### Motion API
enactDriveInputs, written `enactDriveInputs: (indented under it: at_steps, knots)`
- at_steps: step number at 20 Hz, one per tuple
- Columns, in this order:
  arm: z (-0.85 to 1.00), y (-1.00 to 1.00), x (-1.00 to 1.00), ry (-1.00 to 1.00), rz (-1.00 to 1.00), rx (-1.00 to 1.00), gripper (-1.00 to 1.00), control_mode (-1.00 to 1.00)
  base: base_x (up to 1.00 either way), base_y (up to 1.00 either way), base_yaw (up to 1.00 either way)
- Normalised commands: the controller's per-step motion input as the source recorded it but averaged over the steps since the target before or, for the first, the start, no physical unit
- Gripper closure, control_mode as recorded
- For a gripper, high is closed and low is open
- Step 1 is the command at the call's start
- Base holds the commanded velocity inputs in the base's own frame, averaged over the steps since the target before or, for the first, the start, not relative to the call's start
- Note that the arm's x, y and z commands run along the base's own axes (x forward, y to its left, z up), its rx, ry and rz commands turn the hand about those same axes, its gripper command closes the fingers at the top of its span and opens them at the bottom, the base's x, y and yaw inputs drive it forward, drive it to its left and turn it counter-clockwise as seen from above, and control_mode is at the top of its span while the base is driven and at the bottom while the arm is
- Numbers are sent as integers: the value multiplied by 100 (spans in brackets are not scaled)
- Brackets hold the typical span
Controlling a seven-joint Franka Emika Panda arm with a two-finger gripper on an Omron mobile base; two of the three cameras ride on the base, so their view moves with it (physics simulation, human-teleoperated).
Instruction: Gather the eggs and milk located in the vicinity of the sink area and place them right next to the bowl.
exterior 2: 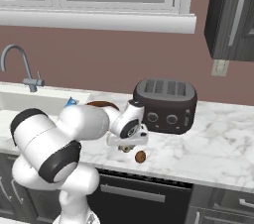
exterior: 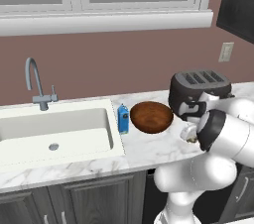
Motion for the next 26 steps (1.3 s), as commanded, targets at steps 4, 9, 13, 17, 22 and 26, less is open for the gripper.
enactDriveInputs:
  at_steps: [4, 9, 13, 17, 22, 26]
  knots:
    - [3, 34, 26, -39, 1, 0, 100, -100, 0, 0, 0]
    - [0, 12, 12, -19, 0, 0, 100, -100, 0, 0, 0]
    - [0, 0, 28, -10, 0, 4, 100, -100, 0, 0, 0]
    - [2, 0, 43, -11, 0, 5, 100, -100, 0, 0, 0]
    - [4, 0, 25, -2, 0, 3, 100, -100, 0, 0, 0]
    - [1, 0, 0, 0, 3, 7, 100, -100, 0, 0, 0]
